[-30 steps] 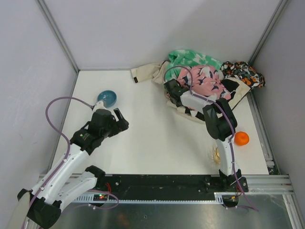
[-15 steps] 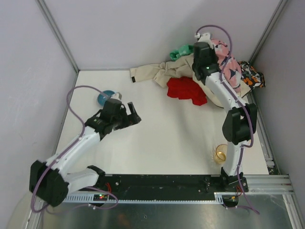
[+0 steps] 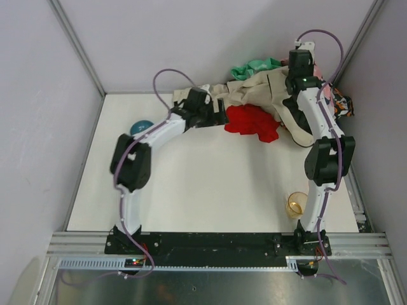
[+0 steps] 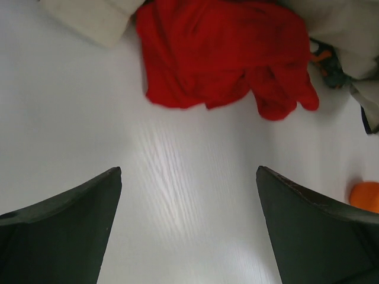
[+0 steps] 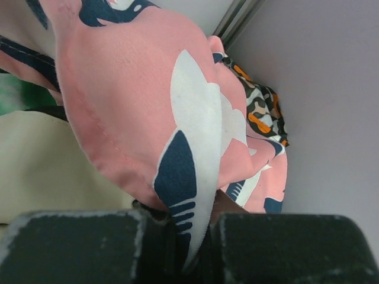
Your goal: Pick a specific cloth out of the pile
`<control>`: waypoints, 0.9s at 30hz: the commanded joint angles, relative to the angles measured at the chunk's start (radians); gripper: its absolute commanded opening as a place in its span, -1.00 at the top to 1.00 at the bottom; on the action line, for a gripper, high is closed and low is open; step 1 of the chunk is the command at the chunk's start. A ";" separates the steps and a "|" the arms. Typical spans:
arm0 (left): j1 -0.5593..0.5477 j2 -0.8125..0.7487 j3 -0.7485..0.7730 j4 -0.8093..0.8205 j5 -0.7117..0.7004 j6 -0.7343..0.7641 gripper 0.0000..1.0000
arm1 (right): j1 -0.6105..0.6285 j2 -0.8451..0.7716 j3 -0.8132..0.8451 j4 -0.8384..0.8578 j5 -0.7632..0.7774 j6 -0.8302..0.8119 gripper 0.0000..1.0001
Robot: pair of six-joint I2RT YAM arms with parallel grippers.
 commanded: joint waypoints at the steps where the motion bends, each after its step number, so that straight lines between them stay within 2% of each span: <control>1: -0.022 0.220 0.245 0.011 0.002 0.014 -0.99 | -0.076 0.048 0.098 -0.025 -0.066 0.107 0.84; 8: -0.037 0.545 0.627 -0.005 -0.043 -0.139 -0.99 | -0.137 0.110 0.104 -0.053 -0.168 0.173 0.76; 10: -0.043 0.587 0.667 -0.009 -0.067 -0.169 -0.99 | -0.161 0.131 0.101 -0.061 -0.205 0.199 0.74; 15: -0.071 0.651 0.725 -0.012 -0.259 -0.189 -0.99 | -0.203 0.173 0.088 -0.088 -0.293 0.244 0.72; 19: -0.079 0.732 0.814 -0.020 -0.285 -0.243 -0.97 | -0.211 0.161 0.042 -0.060 -0.328 0.251 0.69; 21: -0.084 0.752 0.834 -0.020 -0.278 -0.260 -0.81 | -0.212 0.152 0.025 -0.051 -0.338 0.253 0.67; 22: -0.089 0.756 0.837 -0.019 -0.275 -0.265 -0.66 | -0.212 0.150 0.020 -0.049 -0.341 0.255 0.65; 27: -0.108 0.703 0.803 -0.019 -0.252 -0.232 0.25 | -0.214 0.160 0.004 -0.062 -0.352 0.278 0.58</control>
